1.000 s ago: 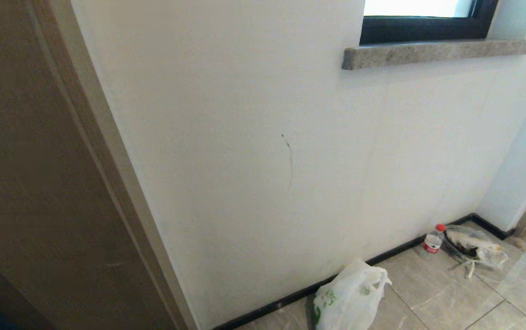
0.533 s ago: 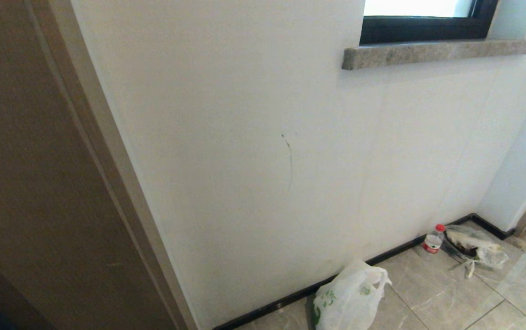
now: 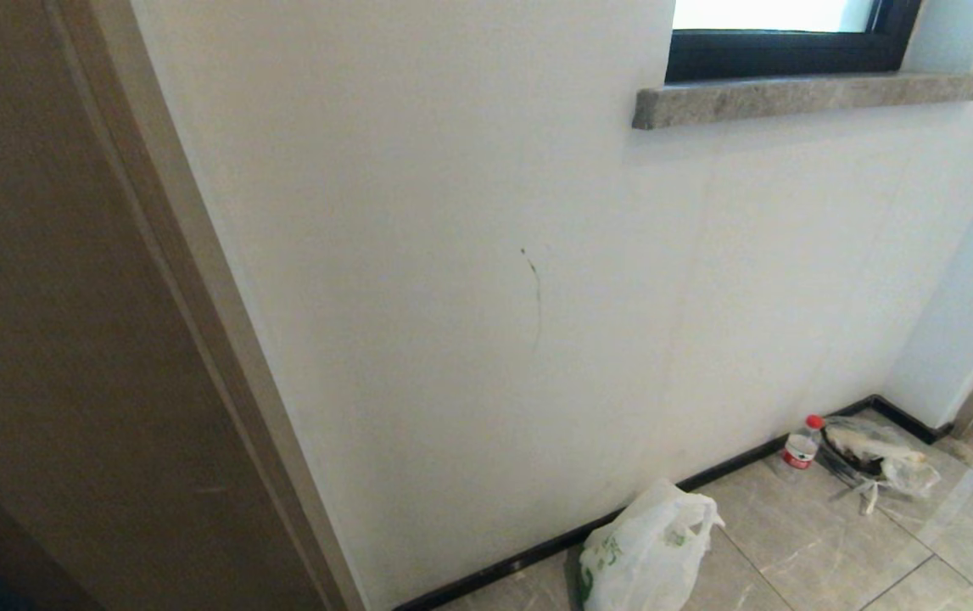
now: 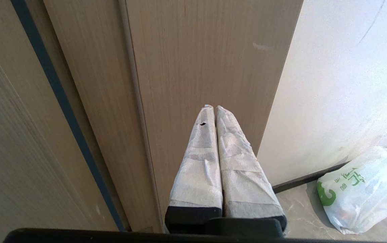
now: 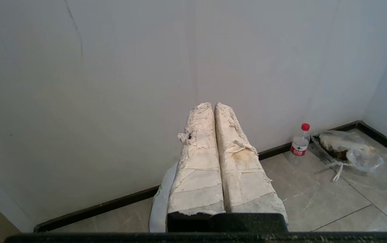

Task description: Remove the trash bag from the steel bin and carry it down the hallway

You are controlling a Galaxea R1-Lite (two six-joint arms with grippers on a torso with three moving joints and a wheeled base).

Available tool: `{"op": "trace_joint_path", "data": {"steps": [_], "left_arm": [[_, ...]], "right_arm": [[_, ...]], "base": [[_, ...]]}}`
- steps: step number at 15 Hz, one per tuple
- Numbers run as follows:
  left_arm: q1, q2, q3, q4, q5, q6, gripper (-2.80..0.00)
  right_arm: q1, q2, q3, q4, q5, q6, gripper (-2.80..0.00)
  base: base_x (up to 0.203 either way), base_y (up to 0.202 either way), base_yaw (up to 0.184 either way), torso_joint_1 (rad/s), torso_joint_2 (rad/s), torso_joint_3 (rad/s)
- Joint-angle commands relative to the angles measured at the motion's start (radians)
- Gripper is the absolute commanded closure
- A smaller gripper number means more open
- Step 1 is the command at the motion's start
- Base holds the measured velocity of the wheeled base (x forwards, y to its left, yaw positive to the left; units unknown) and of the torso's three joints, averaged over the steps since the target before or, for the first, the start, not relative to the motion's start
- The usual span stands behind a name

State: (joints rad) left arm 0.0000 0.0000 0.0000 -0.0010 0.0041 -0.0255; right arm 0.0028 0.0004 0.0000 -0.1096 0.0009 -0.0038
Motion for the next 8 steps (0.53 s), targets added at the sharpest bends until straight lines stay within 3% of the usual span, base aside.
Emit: {"op": "trace_joint_path", "data": {"steps": [1,8], "left_arm": [[0.0,0.0,0.001,-0.001,0.001,-0.001,0.0],[0.0,0.0,0.0,-0.001,0.001,-0.001,0.0]], "right_arm": [[0.0,0.0,0.04,-0.001,0.001,-0.001,0.0],[0.0,0.0,0.04,-0.001,0.001,0.001,0.0]], "base": [[0.0,0.0,0.0,0.0,0.0,0.0],[0.0,0.0,0.0,0.0,0.0,0.0]]}}
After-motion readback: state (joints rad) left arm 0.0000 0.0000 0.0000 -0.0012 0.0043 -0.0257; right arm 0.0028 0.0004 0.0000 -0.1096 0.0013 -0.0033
